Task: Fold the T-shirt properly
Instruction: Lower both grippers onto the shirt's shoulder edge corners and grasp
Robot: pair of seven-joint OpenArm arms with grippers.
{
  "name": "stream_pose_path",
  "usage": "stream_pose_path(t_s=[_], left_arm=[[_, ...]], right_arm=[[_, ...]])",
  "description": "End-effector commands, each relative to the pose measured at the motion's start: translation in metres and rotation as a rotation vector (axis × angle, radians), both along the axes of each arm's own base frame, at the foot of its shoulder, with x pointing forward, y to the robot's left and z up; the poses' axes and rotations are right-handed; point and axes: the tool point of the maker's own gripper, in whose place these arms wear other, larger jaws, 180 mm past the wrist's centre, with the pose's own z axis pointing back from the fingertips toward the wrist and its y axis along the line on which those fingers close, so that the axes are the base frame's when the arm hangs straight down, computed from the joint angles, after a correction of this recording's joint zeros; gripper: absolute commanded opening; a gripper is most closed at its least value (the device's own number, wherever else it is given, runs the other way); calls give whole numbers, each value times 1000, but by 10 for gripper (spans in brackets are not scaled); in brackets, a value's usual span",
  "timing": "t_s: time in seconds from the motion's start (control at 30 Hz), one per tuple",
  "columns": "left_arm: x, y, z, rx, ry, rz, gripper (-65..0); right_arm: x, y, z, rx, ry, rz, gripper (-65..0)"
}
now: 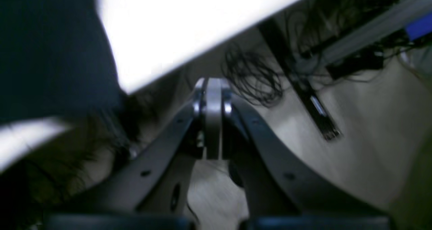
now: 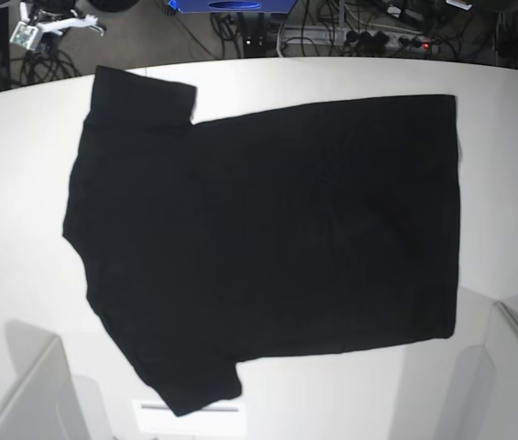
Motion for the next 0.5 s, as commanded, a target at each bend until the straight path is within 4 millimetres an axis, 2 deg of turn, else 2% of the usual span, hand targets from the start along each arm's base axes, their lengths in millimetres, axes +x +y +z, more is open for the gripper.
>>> stream_pose_path(t_s=[0.0, 0.13, 0.3, 0.37, 0.47], left_arm=[[5, 4, 11, 15, -31, 0, -650], [15, 31, 22, 83, -64, 50, -650], [24, 62, 37, 166, -143, 164, -650], [26, 68, 39, 175, -154, 183, -650], [26, 70, 40, 181, -155, 186, -650]], right_arm=[[7, -1, 13, -13, -40, 9, -650], [34, 8, 26, 58, -86, 3, -650], [55, 19, 17, 183, -94, -21, -353], [66, 27, 16, 256, -115, -9, -314], [85, 45, 20, 354, -151, 79, -309]])
